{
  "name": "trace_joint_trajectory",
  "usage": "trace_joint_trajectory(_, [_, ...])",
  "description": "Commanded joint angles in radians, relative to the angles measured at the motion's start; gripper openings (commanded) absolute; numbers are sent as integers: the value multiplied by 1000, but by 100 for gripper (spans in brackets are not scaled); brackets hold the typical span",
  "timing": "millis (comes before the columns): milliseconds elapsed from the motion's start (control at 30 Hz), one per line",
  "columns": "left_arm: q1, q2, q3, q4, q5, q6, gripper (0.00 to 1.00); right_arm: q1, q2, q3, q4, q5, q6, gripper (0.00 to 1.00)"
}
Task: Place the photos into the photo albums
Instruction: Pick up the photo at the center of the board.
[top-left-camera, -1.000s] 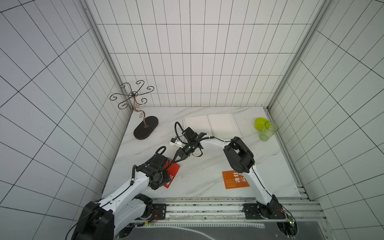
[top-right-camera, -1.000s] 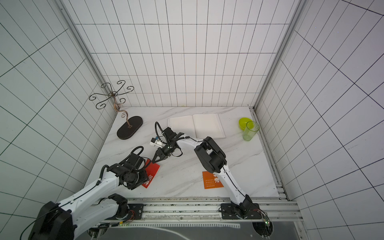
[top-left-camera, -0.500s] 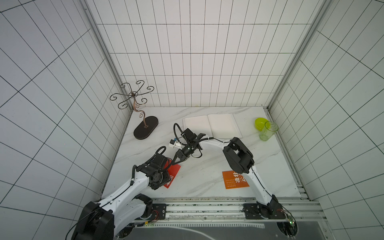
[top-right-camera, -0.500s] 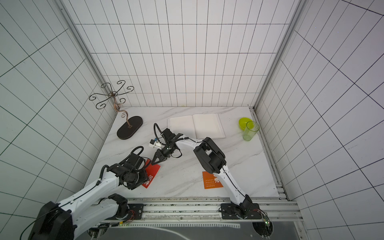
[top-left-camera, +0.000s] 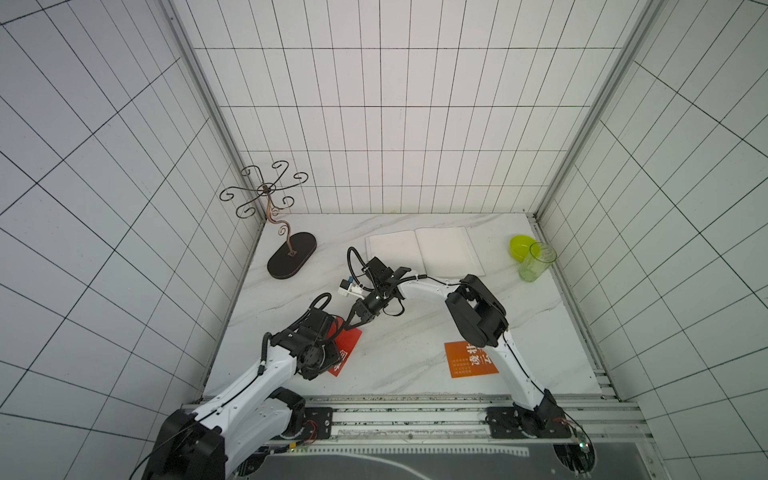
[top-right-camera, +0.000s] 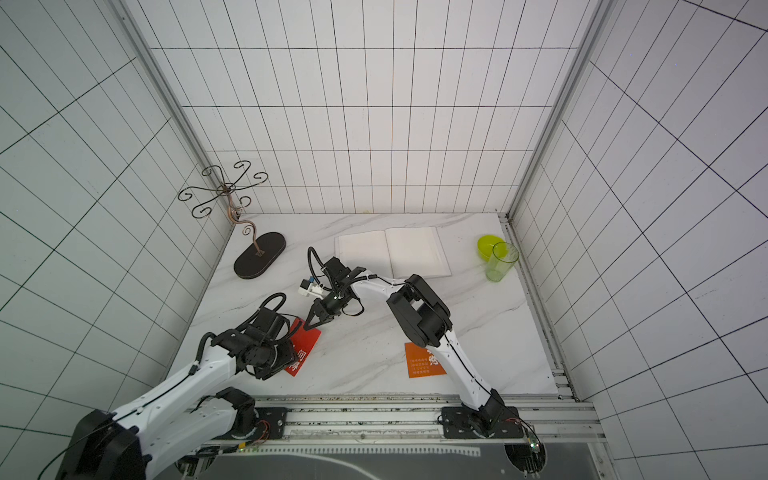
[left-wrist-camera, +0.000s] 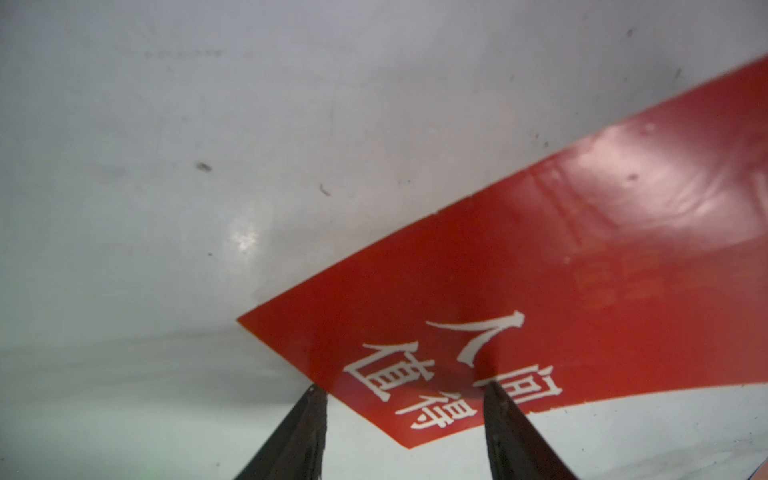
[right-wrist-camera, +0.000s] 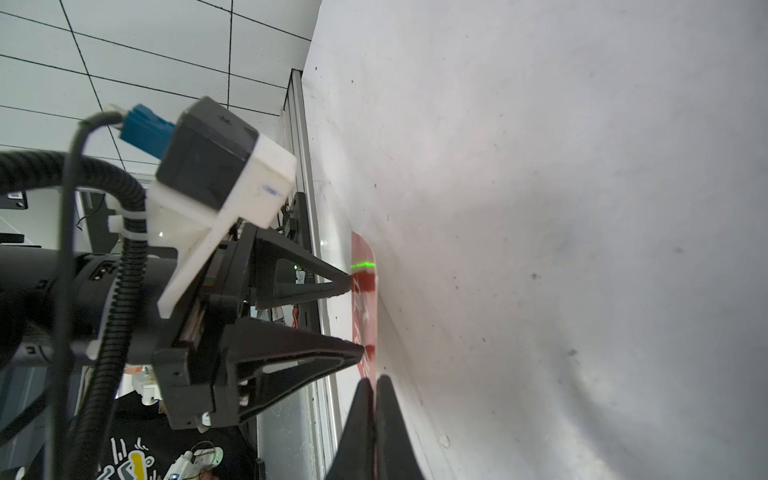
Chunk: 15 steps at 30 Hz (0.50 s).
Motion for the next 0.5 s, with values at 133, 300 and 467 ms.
trace_joint_trajectory(133, [2,-98,72,6,-22,0,60,-42,-97,-55,-12,27,-40,0])
trace_joint_trajectory(300, [2,-140,153,36,-22,52,60,-120,-214,-119,14,50,-36,0])
trace_joint_trajectory(467, [2,-146,236,112,-23,128,60,-225,-338,-198,72,77,-7,0])
